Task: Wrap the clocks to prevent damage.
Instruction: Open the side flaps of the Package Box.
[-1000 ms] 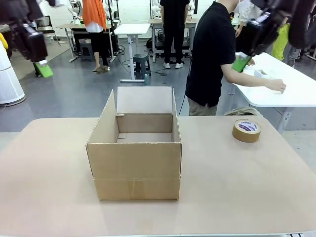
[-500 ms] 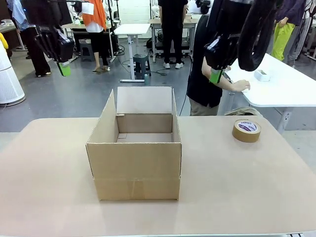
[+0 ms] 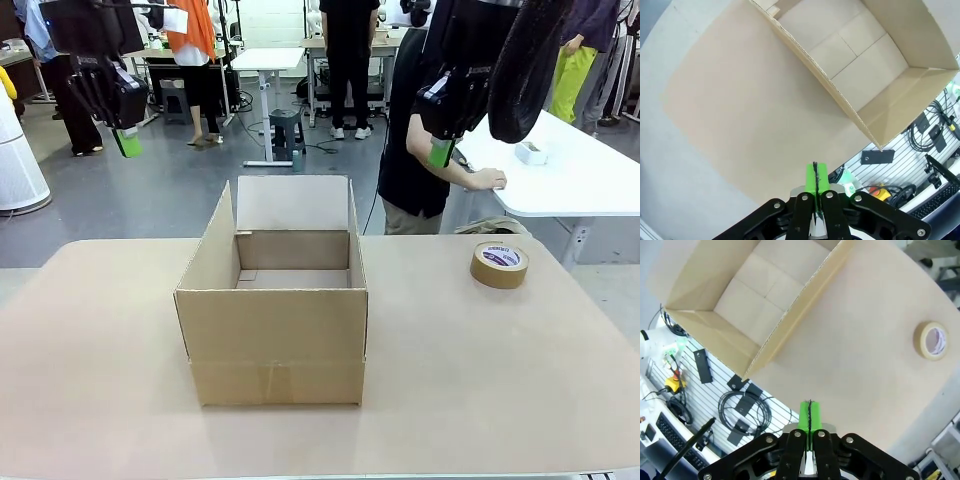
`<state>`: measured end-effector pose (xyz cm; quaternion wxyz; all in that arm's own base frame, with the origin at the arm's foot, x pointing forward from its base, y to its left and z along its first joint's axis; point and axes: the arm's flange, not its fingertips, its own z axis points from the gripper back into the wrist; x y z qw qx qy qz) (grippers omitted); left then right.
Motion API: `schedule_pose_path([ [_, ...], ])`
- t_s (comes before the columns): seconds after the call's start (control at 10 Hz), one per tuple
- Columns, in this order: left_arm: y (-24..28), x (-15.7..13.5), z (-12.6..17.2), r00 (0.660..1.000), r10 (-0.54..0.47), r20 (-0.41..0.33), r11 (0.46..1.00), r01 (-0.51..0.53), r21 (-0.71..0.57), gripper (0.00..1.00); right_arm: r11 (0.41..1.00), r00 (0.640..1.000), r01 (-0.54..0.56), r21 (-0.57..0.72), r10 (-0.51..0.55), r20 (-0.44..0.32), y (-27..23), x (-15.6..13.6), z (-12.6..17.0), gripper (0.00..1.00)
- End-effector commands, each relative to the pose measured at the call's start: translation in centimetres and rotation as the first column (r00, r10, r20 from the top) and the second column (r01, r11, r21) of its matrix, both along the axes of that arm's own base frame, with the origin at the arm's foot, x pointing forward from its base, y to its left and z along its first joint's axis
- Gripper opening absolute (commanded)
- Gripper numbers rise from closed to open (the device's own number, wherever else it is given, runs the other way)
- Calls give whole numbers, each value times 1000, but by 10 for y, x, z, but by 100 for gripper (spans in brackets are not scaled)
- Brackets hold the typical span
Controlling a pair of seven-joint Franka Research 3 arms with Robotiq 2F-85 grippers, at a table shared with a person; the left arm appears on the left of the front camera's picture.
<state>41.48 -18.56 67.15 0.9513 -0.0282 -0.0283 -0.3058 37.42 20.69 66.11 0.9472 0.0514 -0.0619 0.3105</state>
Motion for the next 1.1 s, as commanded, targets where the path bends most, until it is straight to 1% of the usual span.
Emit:
schedule_pose_path([
  [0.0, 0, 0, 0, 1000, -1, 4, 1000, 1, 3, 0, 1000, 1000, 0, -2, 0, 1, 1, 0, 0, 1],
  [0.1, -16, 0, -2, 993, 101, 63, 995, -100, -12, 0, 999, 999, 32, -27, -31, 18, 26, -12, -5, 1],
  [0.2, -35, -7, -3, 968, 220, 120, 975, -220, -13, 0, 994, 994, 107, -3, -107, 16, 53, -22, -11, 1],
  [0.3, -48, -11, -10, 928, 342, 148, 939, -342, -26, 0, 982, 982, 191, 1, -191, -4, 71, -23, -21, 1],
  [0.4, -58, -11, -19, 894, 415, 170, 909, -417, -29, 0, 970, 970, 240, 30, -238, -50, 85, -19, -34, 1],
  [0.5, -65, -9, -28, 875, 456, 162, 889, -456, -38, 0, 957, 957, 287, 34, -285, -43, 96, -13, -47, 1],
  [0.6, -69, -5, -37, 869, 477, 132, 878, -476, -41, 0, 941, 942, 334, 51, -332, -41, 102, -5, -57, 1],
  [0.8, -72, 3, -58, 870, 487, 81, 873, -485, -43, 0, 928, 934, 358, 101, -357, -28, 110, 3, -76, 1],
  [1.0, -76, 10, -70, 866, 497, 51, 866, -493, -80, 0, 919, 930, 365, 151, -367, -20, 115, 14, -93, 1],
])
